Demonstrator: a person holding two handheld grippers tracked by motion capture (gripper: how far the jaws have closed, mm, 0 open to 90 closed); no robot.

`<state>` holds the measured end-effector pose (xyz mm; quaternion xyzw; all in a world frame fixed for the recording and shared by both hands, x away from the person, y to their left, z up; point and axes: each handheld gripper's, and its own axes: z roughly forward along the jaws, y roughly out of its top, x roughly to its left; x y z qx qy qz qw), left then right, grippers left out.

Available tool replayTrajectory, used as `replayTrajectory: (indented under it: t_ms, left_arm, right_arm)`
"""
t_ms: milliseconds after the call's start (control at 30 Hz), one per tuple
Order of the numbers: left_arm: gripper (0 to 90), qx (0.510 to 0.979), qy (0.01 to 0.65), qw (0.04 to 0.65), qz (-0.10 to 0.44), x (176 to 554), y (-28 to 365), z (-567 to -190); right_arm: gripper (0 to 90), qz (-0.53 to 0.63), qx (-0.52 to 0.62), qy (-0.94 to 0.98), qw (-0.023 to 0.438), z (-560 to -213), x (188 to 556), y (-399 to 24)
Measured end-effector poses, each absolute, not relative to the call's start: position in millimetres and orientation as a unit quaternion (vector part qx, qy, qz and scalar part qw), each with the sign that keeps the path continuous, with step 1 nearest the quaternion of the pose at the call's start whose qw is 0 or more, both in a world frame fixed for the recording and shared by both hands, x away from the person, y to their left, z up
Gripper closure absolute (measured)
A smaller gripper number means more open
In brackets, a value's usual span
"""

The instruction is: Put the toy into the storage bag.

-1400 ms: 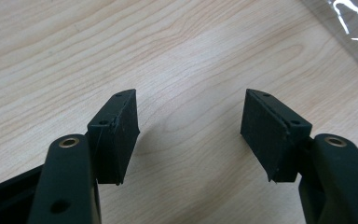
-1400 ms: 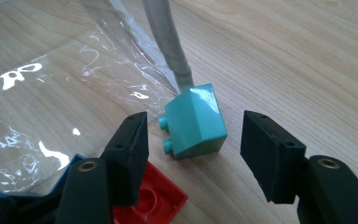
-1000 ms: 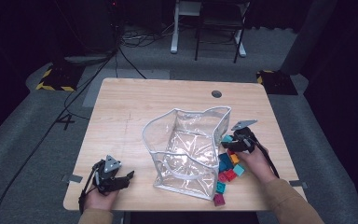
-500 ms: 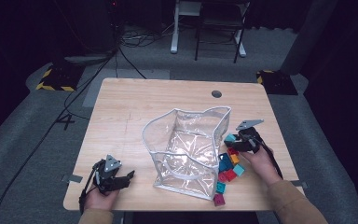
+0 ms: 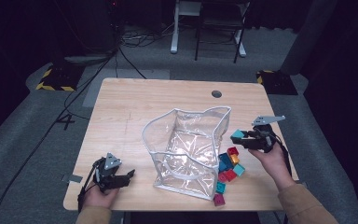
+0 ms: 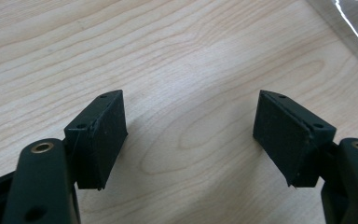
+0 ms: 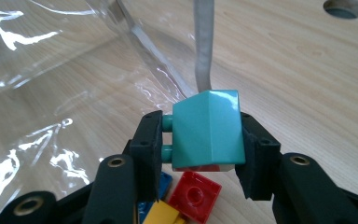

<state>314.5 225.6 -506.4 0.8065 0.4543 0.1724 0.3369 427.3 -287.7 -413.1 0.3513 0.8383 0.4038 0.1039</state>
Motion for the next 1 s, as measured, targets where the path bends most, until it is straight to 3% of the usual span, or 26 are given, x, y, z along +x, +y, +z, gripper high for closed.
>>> replayTrajectory:
  t_ms: [667, 1000]
  left_arm:
    - [23.2, 0.798, 0.47, 0.334, 0.177, 321, 228, -507]
    - [23.0, 0.798, 0.47, 0.333, 0.178, 321, 228, -507]
  right_arm:
    - [56.6, 0.428, 0.353, 0.823, 0.123, -347, 403, -291]
    - [56.6, 0.438, 0.325, 0.828, 0.13, -311, 397, -272]
